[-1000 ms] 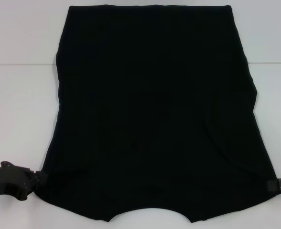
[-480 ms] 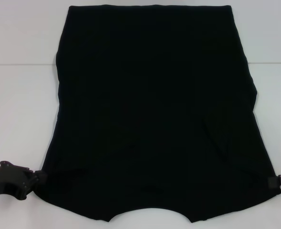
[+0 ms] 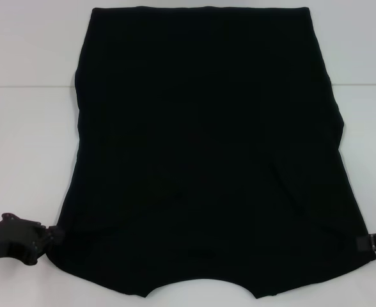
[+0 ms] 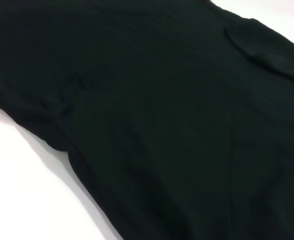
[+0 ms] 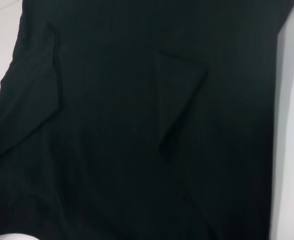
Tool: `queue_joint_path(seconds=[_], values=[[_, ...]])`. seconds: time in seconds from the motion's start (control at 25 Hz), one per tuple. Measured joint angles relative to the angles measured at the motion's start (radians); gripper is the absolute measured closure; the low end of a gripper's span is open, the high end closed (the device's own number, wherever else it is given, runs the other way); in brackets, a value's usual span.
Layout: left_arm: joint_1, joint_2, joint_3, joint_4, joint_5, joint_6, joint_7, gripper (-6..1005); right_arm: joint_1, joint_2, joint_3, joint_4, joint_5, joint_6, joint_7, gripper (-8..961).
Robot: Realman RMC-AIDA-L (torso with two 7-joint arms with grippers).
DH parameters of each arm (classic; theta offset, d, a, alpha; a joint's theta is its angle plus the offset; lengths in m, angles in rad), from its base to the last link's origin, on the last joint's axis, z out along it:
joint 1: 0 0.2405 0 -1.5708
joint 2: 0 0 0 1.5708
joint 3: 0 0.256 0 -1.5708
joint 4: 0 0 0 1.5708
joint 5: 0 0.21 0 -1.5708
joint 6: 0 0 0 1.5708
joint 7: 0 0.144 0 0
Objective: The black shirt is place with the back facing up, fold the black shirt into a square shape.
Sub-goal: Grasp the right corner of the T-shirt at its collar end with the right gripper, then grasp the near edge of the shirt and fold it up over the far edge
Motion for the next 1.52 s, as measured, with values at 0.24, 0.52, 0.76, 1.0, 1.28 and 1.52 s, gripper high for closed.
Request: queue_joint_path(seconds=[0.24, 0.52, 0.76, 1.0, 1.28, 1.52], values=[[-0.006, 0.003, 0.0, -0.001, 0.0, -0.003, 0.0, 981, 0.016, 0.011, -0.006, 0.001, -0.001, -0.002, 0.003, 280], [-0.008, 0.004, 0.0, -0.004, 0.0, -0.011, 0.0, 982, 0.035, 0.021, -0.008, 0.002, -0.002, -0.007, 0.005, 282], [-0.008, 0.004, 0.0, -0.004, 0.0, -0.013, 0.0, 982, 0.049, 0.029, -0.018, 0.002, -0.003, -0.008, 0.005, 284], [-0.009, 0.004, 0.0, -0.003, 0.0, -0.013, -0.001, 981, 0.052, 0.031, -0.024, -0.004, -0.003, -0.006, 0.005, 327], [-0.011, 0.004, 0.0, -0.001, 0.0, -0.014, -0.005, 982, 0.055, 0.031, -0.04, 0.0, -0.003, -0.001, 0.007, 474], [-0.011, 0.004, 0.0, -0.003, 0.0, -0.024, -0.006, 981, 0.048, 0.031, -0.039, -0.001, -0.003, 0.001, 0.005, 804]])
